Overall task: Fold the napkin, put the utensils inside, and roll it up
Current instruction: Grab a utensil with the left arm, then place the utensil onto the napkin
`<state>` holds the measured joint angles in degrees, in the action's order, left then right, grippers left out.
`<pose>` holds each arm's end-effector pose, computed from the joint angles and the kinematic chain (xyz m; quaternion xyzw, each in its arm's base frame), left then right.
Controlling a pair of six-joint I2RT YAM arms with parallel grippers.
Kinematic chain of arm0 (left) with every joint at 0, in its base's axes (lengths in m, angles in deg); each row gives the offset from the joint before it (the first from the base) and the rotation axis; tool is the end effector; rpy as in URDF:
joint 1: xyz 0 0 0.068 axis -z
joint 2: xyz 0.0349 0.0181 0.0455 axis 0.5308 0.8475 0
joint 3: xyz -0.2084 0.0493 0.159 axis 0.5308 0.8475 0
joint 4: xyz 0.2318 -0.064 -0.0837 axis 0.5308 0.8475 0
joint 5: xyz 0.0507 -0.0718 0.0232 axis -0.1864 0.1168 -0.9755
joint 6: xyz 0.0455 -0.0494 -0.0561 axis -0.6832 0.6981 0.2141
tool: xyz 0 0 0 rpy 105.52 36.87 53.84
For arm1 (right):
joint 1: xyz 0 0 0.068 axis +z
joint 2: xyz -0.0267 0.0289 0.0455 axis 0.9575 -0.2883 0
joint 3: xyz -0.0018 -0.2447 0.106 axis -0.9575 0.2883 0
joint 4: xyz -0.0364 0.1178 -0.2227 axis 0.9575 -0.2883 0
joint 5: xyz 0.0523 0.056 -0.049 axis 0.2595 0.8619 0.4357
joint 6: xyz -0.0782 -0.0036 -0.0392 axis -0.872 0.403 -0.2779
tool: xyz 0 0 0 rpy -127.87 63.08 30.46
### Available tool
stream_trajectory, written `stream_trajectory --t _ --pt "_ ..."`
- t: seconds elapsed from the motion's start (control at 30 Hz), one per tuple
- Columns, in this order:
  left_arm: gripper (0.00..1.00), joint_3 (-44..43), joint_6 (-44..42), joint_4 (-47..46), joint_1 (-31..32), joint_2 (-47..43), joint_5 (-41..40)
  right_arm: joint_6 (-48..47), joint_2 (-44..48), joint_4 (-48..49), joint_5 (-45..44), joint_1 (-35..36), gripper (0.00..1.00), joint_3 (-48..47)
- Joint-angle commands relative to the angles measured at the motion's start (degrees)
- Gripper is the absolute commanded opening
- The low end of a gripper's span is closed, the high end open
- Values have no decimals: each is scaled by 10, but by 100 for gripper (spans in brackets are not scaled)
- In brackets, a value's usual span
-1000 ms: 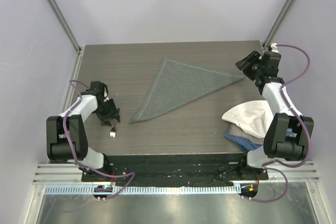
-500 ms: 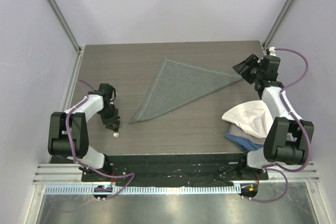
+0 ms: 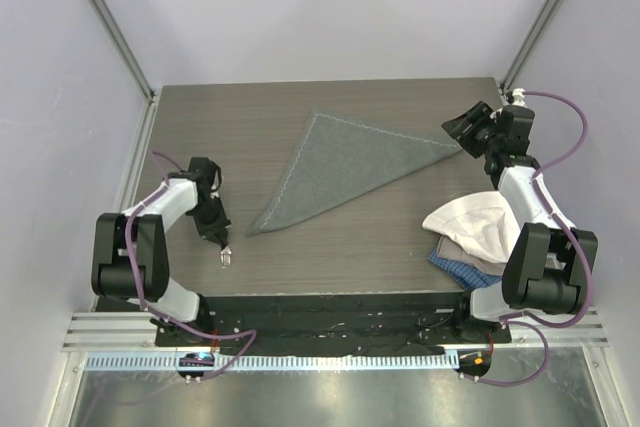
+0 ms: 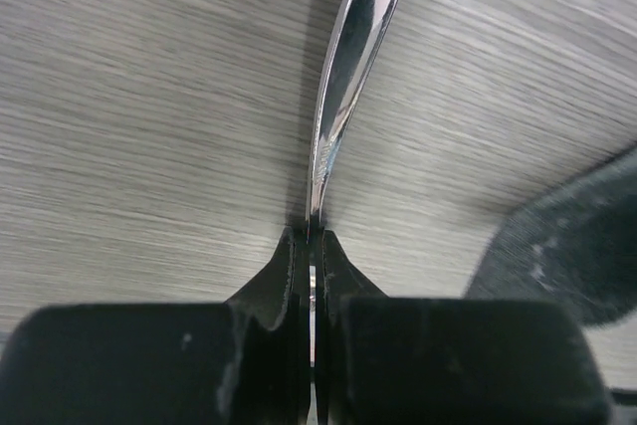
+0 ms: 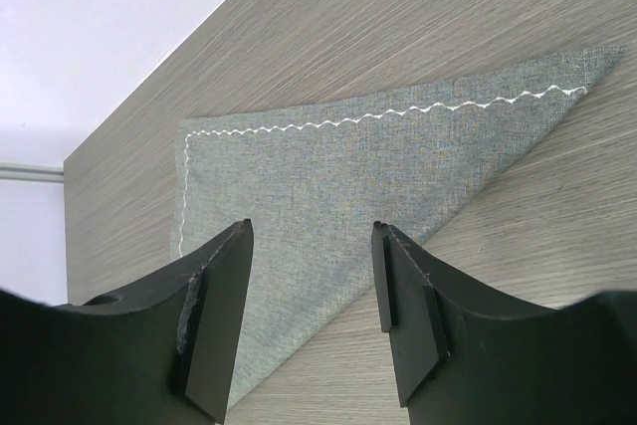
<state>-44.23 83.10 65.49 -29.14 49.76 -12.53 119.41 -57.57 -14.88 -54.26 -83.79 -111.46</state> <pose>0.2478 -0.0137 0.1148 -0.2168 0.9747 -0.0205 0.0511 0.3559 -0.0422 0.2571 0.2433 0.8020 0.2375 0.4910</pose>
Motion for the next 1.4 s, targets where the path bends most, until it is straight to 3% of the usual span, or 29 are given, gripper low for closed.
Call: stream_trajectory --t 0.0,0.3,0.4,0.57,0.77,0.93,1.03,1.37 --pt "0 -46 -17 17 6 -65 31 9 13 32 8 2 59 4" --pt "0 -144 -101 63 23 -136 60 10 23 32 3 2 59 10" --pt "0 -185 -128 24 80 -118 81 10 24 32 8 2 59 10" --pt "0 -306 -215 19 197 26 121 3 38 20 13 2 59 11" --pt "0 -466 -358 90 234 192 215 -4 72 6 10 2 59 11" --pt "0 -625 -447 195 272 323 216 -3 83 3 15 2 59 10" --pt "0 -725 -468 241 288 395 213 -6 86 -1 15 2 59 7" --pt "0 -897 -485 302 339 532 223 -10 81 0 10 2 59 2"
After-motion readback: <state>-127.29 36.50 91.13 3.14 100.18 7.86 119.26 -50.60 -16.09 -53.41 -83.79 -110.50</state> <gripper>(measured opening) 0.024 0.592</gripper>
